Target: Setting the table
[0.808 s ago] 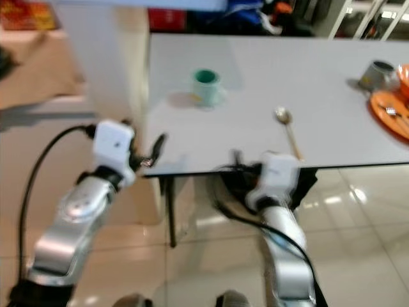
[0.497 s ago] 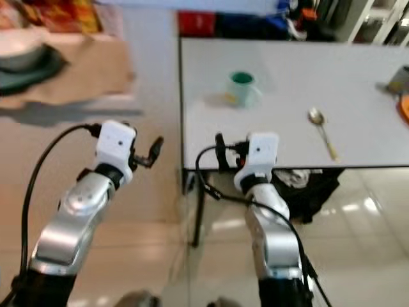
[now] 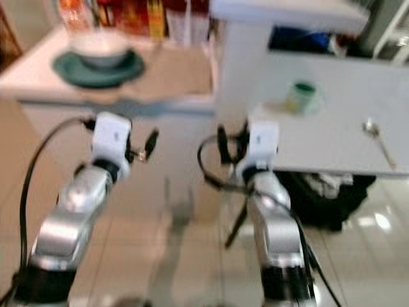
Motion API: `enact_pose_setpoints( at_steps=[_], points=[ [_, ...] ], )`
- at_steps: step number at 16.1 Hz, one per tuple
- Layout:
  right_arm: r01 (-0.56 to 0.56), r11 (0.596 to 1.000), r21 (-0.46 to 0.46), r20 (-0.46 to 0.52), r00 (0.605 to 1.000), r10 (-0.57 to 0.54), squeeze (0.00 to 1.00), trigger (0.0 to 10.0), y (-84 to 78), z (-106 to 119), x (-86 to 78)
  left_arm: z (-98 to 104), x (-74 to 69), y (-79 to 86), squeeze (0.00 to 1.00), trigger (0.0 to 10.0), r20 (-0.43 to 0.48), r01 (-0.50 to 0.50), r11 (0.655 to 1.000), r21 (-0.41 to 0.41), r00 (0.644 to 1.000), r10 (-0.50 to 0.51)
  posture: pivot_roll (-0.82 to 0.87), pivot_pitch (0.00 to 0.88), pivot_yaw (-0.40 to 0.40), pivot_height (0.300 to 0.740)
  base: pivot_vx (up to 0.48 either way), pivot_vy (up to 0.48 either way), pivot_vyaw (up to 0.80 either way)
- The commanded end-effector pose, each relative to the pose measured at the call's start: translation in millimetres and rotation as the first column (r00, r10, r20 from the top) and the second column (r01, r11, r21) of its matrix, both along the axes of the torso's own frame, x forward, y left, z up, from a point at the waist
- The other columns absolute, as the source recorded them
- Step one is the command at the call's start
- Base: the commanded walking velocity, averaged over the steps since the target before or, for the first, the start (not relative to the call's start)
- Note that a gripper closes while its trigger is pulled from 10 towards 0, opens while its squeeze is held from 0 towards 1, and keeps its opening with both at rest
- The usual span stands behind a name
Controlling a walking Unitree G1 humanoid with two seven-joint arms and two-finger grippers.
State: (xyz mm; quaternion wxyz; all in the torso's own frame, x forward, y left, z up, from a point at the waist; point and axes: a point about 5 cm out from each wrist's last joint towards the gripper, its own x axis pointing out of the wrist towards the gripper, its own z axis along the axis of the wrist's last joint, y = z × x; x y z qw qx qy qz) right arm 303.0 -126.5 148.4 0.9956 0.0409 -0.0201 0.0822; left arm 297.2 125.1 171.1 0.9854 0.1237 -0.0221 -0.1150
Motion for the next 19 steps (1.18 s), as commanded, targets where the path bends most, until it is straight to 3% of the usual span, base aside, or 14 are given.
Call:
enact_pose_setpoints(
  at_steps=[1, 6, 8, 10, 15, 19],
  points=[
    [-0.017, 1.0, 0.007, 0.013, 1.0, 0.016, 0.0, 10.0, 4.2, 3.4, -0.1, 2.2, -0.8, 4.9, 0.0, 10.0, 0.011, -0.021, 1.0, 0.009, 1.0, 0.02, 0.07, 0.023, -0.091, 0.74, 0.0, 0.48, 0.0],
    [-0.017, 1.0, 0.011, 0.019, 1.0, 0.017, 0.0, 10.0, 3.7, 3.6, -1.9, 2.5, -4.0, 7.5, 0.0, 10.0, 0.012, -0.028, 1.0, 0.008, 1.0, 0.028, 0.07, 0.033, -0.086, 0.74, 0.0, 0.48, 0.0],
    [-0.023, 1.0, 0.017, 0.035, 0.999, 0.023, 0.0, 10.0, 4.9, 6.6, -2.1, 6.4, -4.3, 6.0, 0.0, 10.0, 0.011, -0.034, 0.999, -0.04, 0.999, 0.034, 0.08, 0.035, -0.087, 0.74, 0.0, 0.0, 0.0],
    [-0.02, 0.998, 0.053, 0.103, 0.995, 0.015, 0.0, 10.0, 3.4, 23.6, 1.1, 17.0, -3.9, 3.9, 0.0, 10.0, 0.056, -0.003, 1.0, -0.025, 0.998, 0.005, 0.08, 0.033, -0.088, 0.74, 0.0, 0.0, 0.0],
    [-0.002, 0.993, 0.12, 0.178, 0.984, -0.019, 0.0, 10.0, -4.9, 44.3, 5.2, 36.6, -3.2, -3.5, 0.0, 10.0, 0.112, 0.041, 0.997, -0.064, 0.993, -0.033, 0.08, 0.017, -0.088, 0.74, 0.382, 0.0, 0.0],
    [0.011, 0.994, 0.109, 0.187, 0.982, -0.031, 0.0, 10.0, -12.8, 47.9, 9.7, 38.9, -3.3, -3.6, 0.0, 10.0, 0.116, 0.048, 0.997, -0.061, 0.992, -0.041, 0.09, 0.006, -0.086, 0.74, 0.395, 0.0, -0.7]
  ],
)
